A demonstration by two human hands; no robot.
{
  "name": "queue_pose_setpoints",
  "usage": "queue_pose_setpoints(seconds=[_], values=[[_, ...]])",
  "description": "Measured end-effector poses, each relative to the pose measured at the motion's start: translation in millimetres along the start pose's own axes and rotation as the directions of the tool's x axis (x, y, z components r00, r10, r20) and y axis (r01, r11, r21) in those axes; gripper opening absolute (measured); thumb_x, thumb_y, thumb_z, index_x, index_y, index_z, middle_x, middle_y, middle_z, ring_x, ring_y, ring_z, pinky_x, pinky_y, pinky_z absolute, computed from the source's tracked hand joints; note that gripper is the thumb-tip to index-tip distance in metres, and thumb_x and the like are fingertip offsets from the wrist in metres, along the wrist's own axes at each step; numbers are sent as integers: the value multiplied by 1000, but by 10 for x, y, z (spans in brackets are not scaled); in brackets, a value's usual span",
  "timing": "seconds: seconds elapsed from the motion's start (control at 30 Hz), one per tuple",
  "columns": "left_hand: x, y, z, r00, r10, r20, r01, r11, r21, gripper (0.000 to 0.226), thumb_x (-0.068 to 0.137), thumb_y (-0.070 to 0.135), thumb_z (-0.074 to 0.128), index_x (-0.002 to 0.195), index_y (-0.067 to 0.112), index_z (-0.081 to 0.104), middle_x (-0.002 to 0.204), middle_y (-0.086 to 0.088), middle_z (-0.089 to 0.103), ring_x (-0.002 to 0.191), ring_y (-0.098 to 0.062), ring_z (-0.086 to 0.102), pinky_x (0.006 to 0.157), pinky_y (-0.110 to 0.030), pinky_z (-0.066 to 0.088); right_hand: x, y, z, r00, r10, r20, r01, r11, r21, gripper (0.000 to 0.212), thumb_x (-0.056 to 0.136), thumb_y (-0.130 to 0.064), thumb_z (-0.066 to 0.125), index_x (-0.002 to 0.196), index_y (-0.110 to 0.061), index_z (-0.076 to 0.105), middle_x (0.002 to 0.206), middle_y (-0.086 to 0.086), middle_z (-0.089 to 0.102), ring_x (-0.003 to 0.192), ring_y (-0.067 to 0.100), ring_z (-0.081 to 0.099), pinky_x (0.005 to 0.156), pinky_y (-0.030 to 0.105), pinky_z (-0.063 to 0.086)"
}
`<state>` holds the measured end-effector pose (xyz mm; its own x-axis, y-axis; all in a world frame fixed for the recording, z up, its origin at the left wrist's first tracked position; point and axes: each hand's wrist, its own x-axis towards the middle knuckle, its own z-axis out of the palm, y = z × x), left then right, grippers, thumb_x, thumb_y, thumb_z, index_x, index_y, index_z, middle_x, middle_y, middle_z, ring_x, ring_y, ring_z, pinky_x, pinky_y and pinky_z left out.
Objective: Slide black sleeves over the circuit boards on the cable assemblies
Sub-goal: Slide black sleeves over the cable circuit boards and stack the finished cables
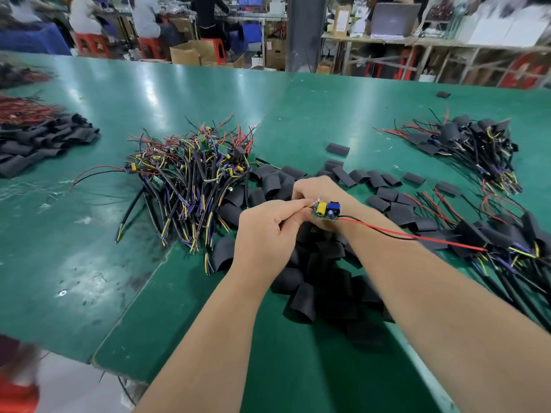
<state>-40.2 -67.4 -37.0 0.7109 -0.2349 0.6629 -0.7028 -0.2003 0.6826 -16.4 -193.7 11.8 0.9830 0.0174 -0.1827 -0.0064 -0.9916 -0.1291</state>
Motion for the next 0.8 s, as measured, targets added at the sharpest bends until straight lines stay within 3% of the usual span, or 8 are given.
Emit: queue_pose_setpoints(seconds=[0.07,0.17,0.33,0.4,0.47,0.53,0.6,0.8], values=[[8,3,1,1000,13,-4,-13,1000,14,18,86,15,66,102,13,75,85,2,74,78,-10,68,70,-30,53,19,-7,-81,997,52,-54,-51,999,18,20,86,-2,54,66,0,50,65,14,48,56,14,29,46,20,21],[21,23,3,998,33,-58,-32,999,23,14,86,11,66,94,8,76,82,9,71,74,-4,65,69,-20,51,1,135,-73,993,-77,-89,78,997,11,36,83,-17,66,115,-2,60,103,16,64,86,22,55,69,26,40],[29,29,-33,990,-4,-138,4,1000,0,16,88,13,63,95,6,75,80,6,71,74,-5,64,71,-19,50,-317,417,150,865,105,-491,127,901,416,19,76,-26,78,92,-18,73,82,5,62,79,18,55,72,28,43],[30,32,-50,990,-10,-141,10,1000,-5,15,89,12,63,97,7,75,80,4,71,76,-3,65,72,-18,50,-516,570,254,813,319,-488,164,679,716,22,77,-20,79,98,-16,72,86,-2,67,77,7,61,74,21,47],[35,40,-58,991,-9,-137,10,1000,11,15,90,11,63,98,7,75,81,4,72,78,-4,66,74,-18,50,-728,682,300,791,481,-378,272,277,922,19,80,-12,75,98,-8,69,87,4,68,79,9,62,75,20,49],[40,46,-61,990,-4,-141,9,999,33,14,90,9,63,98,7,75,81,4,72,78,-5,65,74,-18,51,-927,764,299,792,569,-221,392,-196,899,18,79,-17,72,91,-7,63,87,11,65,83,19,64,75,24,51],[38,47,-63,989,4,-150,4,999,50,13,90,9,63,97,7,75,81,5,71,78,-5,65,73,-19,51,-1115,810,285,774,621,-123,497,-476,725,24,73,-25,72,87,-7,62,80,9,68,82,20,68,71,23,54],[27,43,-62,984,-7,-177,14,999,41,16,90,14,61,96,8,75,79,6,71,74,-9,64,71,-27,51,-1358,733,277,792,599,-119,553,-622,554,34,76,-35,69,76,-3,76,90,11,73,89,15,71,67,19,54]])
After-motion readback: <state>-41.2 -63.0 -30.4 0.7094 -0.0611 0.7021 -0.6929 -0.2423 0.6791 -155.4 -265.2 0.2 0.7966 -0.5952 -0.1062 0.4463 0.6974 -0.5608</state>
